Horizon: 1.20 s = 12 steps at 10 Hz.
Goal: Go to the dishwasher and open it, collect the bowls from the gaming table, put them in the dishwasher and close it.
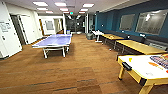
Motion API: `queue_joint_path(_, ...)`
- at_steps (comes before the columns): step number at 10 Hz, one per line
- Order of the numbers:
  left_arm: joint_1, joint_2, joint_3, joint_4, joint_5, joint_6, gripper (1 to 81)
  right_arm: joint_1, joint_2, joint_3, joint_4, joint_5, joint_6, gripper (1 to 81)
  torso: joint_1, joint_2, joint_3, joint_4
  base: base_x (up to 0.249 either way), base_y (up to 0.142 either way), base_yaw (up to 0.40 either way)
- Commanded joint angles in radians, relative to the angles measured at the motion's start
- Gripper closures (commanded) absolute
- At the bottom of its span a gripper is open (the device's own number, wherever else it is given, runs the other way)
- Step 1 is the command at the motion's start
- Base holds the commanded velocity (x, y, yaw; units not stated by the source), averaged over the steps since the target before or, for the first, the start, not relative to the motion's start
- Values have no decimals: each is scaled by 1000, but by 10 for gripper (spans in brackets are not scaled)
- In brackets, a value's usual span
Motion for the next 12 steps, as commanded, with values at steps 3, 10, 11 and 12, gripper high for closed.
queue_joint_path(3, -54, 0, 0, -5, 51, 1, 10, 51, 4, -1, 6, -55, -4, 10, 1, 1, 0, 0, 22, 0, 0)
queue_joint_path(10, -50, 5, 0, 6, 51, 3, 10, 51, 4, -1, 6, -55, -2, 10, -1, 0, 0, 0, 0, 0, 0)
queue_joint_path(11, -50, 3, 0, 6, 51, 4, 10, 50, 4, -3, 6, -55, -2, 10, -1, 0, 0, 0, 0, 0, 0)
queue_joint_path(12, -50, 3, 0, 6, 51, 4, 10, 50, 3, -3, 7, -55, -2, 10, -1, 0, 0, 0, 0, 0, 0)
